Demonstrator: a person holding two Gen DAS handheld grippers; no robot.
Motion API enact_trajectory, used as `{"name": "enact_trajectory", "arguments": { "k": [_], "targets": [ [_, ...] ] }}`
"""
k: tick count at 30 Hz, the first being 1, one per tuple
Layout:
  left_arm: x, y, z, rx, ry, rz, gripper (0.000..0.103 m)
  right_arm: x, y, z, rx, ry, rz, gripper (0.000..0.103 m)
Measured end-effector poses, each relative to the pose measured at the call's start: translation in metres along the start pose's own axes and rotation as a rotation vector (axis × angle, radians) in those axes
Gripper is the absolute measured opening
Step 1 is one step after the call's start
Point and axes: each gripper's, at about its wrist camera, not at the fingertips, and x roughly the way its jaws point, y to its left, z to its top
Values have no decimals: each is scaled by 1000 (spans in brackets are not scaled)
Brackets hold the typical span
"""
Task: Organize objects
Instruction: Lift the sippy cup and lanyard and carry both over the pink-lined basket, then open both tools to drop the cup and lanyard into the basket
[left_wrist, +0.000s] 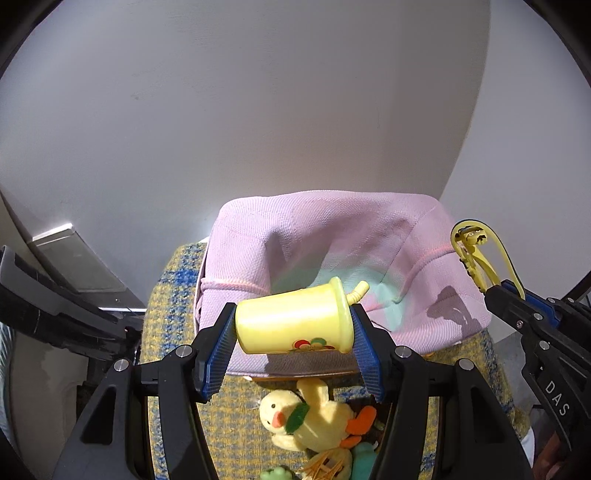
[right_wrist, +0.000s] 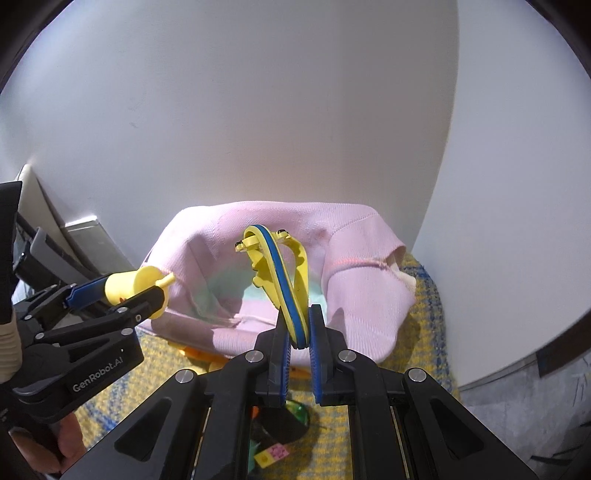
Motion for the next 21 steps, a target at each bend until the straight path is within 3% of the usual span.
{"name": "enact_trajectory", "arguments": {
  "k": [17,18,20,21],
  "targets": [
    [29,1,22,13,28,15,59,39,0,27,-29,47,2,10],
    [30,2,23,15,35,18,63,40,0,27,-29,51,1,10],
    [28,3,24,9,37,36,79,39,1,28,-29,50,-5,15],
    [26,5,23,3,30,41,87,39,1,27,-30,47,-13,28]
  ]
}}
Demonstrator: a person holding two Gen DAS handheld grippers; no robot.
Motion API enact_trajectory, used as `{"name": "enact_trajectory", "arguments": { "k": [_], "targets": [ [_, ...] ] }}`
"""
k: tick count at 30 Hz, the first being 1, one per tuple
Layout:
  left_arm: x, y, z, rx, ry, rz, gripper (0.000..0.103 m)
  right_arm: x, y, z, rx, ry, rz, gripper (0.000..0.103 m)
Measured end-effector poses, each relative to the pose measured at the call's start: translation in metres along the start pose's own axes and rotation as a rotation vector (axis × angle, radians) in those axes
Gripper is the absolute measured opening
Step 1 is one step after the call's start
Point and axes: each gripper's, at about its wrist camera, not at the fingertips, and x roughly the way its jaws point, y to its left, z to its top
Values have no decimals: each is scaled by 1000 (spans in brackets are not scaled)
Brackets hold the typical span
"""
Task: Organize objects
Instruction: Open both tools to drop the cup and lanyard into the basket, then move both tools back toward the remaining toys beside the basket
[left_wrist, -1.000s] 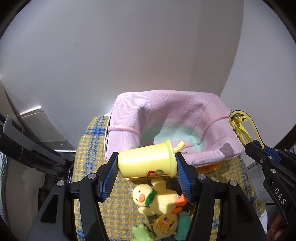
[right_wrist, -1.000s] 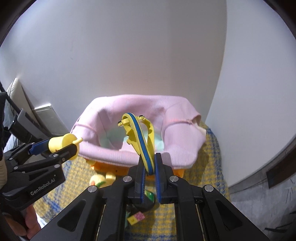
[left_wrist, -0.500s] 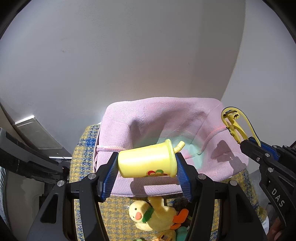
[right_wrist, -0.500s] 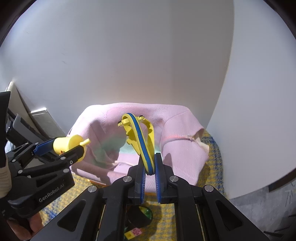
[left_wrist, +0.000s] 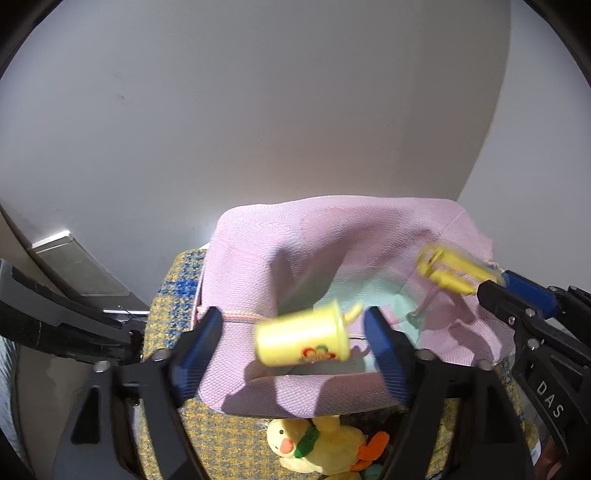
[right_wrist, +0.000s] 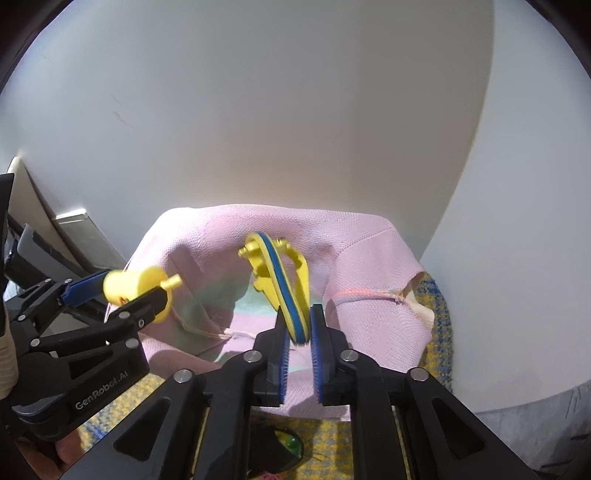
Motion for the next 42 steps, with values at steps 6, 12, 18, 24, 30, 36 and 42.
{"name": "enact_trajectory", "arguments": {
  "k": [6,12,18,24,30,36,42],
  "targets": [
    [-3,8,0,-21,-1,10,89,-12,0,-4,-6,-47,-59,75],
    [-16,18,-5,-43,-11,16,93,-25,-1,-8,3,-63,-66,75],
    [-40,22,-11,-33,-33,25,95,-38,2,-13,26,-79,-52,75],
    [-58,27,-20,-35,-72,42,97,-48,7,-25,29,-79,-38,75],
    [-69,33,-31,-55,-78,33,97,-61,13,-37,21,-88,-35,75],
    [-78,37,-44,-67,-77,27,97,-71,15,-52,23,-92,-34,75],
    [-82,39,-56,-69,-83,40,97,-72,18,-63,21,-81,-33,75]
  ]
}}
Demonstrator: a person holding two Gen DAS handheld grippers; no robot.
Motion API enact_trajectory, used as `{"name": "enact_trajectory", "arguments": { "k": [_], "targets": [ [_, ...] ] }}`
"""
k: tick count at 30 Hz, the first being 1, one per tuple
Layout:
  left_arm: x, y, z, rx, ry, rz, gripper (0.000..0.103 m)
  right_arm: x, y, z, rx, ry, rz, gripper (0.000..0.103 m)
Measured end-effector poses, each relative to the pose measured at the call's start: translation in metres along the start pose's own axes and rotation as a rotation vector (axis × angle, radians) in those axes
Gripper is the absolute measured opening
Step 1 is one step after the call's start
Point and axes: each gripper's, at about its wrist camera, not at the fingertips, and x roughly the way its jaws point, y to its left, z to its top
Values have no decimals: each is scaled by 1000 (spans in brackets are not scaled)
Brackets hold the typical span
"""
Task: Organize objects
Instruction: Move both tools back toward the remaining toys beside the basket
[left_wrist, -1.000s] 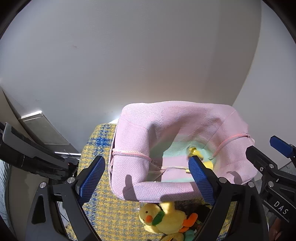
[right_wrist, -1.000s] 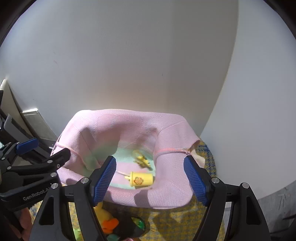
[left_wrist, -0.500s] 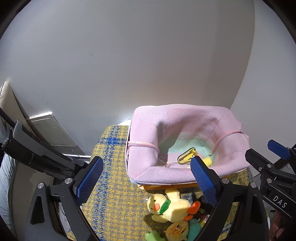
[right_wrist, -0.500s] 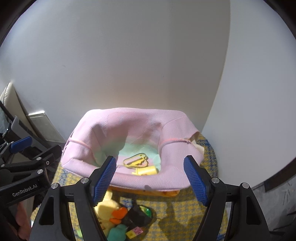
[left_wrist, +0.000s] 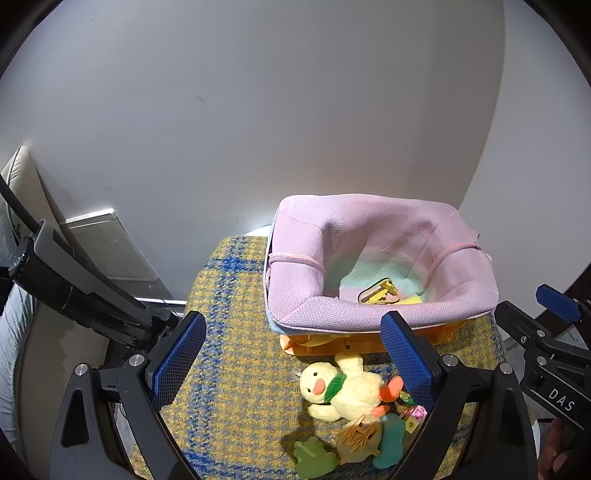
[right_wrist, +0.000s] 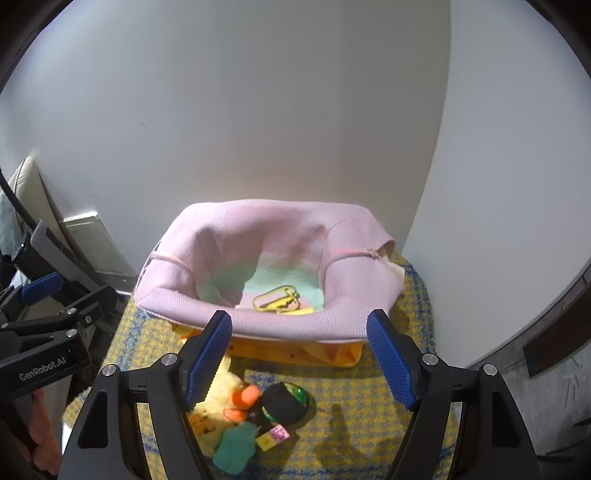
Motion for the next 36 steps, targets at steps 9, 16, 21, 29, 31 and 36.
{"name": "enact_trajectory", "arguments": {
  "k": [9,16,21,29,31,36],
  "targets": [
    [-7,9,-26,-15,3,4,97,-8,5,-22,-13,7,-1,75],
    [-3,14,-51,-22,25,8,97,-5,10,-49,-15,26,10,76],
    [1,17,-71,-21,42,13,97,-4,15,-67,-27,22,14,75],
    [14,10,-111,-6,94,18,97,7,21,-102,-37,59,19,75],
    [18,8,-120,-2,110,20,97,11,21,-112,-38,75,20,75],
    [29,4,-141,-9,153,15,97,17,20,-130,-43,106,22,75]
  ]
}}
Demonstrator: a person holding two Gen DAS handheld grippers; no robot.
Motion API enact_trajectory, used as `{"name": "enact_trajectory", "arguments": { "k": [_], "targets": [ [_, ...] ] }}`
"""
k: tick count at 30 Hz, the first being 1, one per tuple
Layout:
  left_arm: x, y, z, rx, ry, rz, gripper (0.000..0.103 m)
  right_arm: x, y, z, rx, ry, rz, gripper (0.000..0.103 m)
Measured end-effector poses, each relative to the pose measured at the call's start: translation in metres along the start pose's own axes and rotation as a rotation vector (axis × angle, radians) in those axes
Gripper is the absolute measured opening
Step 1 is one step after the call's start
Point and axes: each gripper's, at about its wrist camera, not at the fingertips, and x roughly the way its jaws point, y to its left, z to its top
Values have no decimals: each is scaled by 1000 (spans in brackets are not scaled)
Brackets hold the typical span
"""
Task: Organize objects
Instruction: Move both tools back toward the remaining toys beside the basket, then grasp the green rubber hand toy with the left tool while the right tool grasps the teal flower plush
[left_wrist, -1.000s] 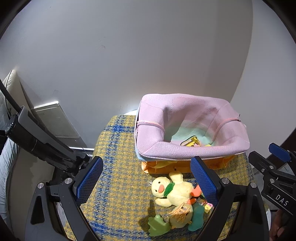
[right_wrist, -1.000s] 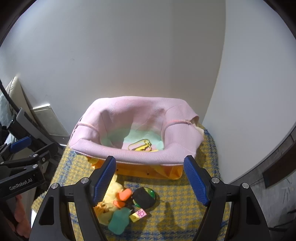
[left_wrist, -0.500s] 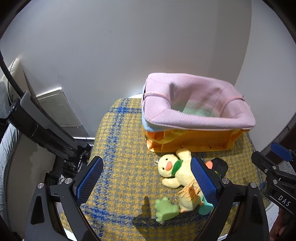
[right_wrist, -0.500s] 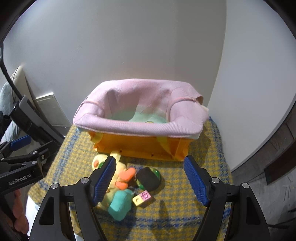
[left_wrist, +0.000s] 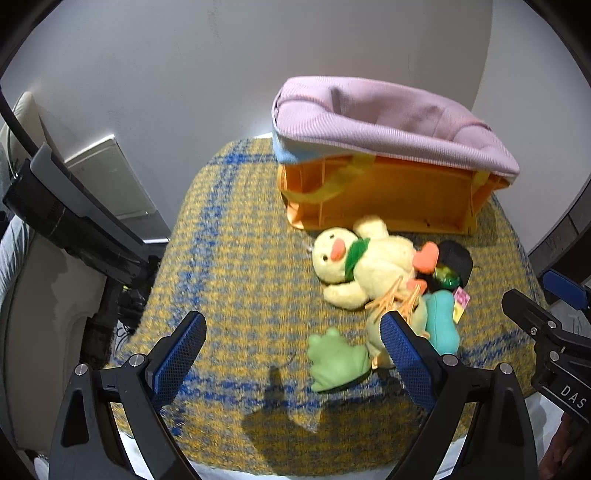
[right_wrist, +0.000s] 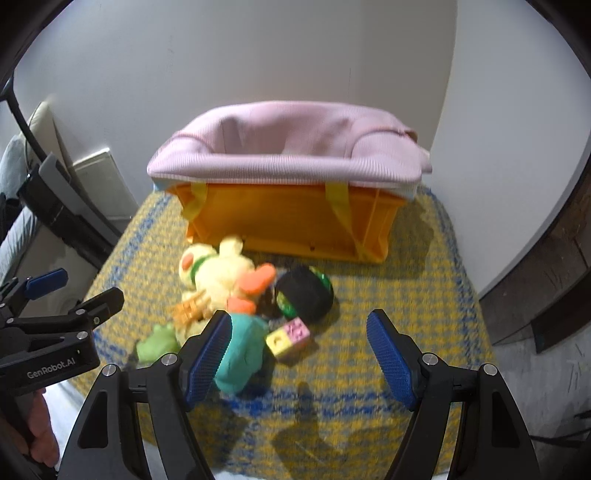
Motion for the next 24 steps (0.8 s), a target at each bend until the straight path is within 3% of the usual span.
{"name": "enact_trajectory", "arguments": {
  "k": [17,24],
  "targets": [
    [51,-13,-34,-42,127,-22,94,24,-4,-29,-13,76,-28,75],
    [62,-19,-37,-44,145,-41,86,30,-6,-34,-7,96,-27,75]
  ]
}}
